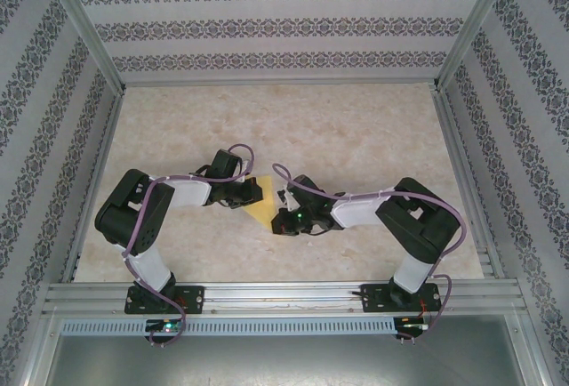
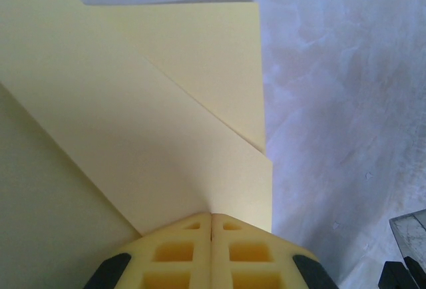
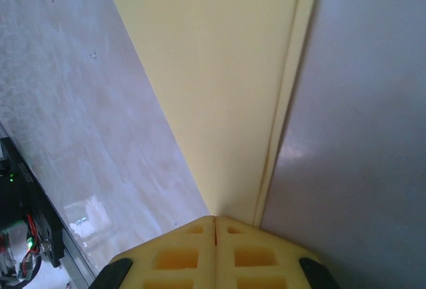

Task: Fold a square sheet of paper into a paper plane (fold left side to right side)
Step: Fourth fold the wing at the center of the table, then turn over the paper at the center of the table.

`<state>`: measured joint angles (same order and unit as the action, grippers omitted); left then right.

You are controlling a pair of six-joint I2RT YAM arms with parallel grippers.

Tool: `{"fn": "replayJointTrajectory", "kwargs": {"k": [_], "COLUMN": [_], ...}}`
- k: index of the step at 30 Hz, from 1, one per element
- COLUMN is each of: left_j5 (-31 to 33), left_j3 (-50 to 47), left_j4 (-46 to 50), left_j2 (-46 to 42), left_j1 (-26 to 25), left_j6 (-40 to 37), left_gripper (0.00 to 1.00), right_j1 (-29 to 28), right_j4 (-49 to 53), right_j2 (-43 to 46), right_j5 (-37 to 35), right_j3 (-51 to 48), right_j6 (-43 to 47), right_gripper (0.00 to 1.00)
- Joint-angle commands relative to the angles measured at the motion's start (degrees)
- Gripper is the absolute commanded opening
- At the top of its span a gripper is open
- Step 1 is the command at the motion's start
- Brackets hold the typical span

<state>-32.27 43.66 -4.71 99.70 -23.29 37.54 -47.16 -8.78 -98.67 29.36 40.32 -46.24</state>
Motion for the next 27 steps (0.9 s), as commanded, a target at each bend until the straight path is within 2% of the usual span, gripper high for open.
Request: {"fn": "replayJointTrajectory", "kwargs": {"k": [1, 8, 14, 16, 22, 27], "left_j5": [8.18, 6.54, 3.10, 1.83, 1.46, 10.09], "left_j3": [-0.94, -1.25, -0.69, -0.09, 3.04, 2.14], "left_j4": [7.00, 5.78, 2.79, 1.85, 4.16, 9.10], "left_j2": [2.61, 2.01, -1.12, -2.73, -9.32, -20.30], "left_j1": [0.06, -0.09, -0.86, -0.84, -0.73, -0.30], "left_j6": [-1.43, -1.25, 0.76, 1.43, 0.07, -4.02], "left_gripper": [0.00, 0.00, 0.03, 0.06, 0.19, 0.33], "right_j1": [-1.36, -1.18, 1.00, 2.33, 6.82, 8.12], "right_j4": [5.09, 5.51, 7.08, 7.74, 7.50, 3.47], "right_j2": [0.64, 2.70, 9.06, 11.15, 14.72, 13.62], "right_j5": [0.34, 1.42, 1.84, 1.83, 0.36, -0.86], "right_j3": [-2.82, -3.41, -3.49, -3.25, -2.42, -0.59], "right_j6": [-0.76, -0.27, 3.24, 5.56, 10.84, 15.01], "right_gripper": [0.00, 0.00, 0.00, 0.05, 0.28, 0.46]}}
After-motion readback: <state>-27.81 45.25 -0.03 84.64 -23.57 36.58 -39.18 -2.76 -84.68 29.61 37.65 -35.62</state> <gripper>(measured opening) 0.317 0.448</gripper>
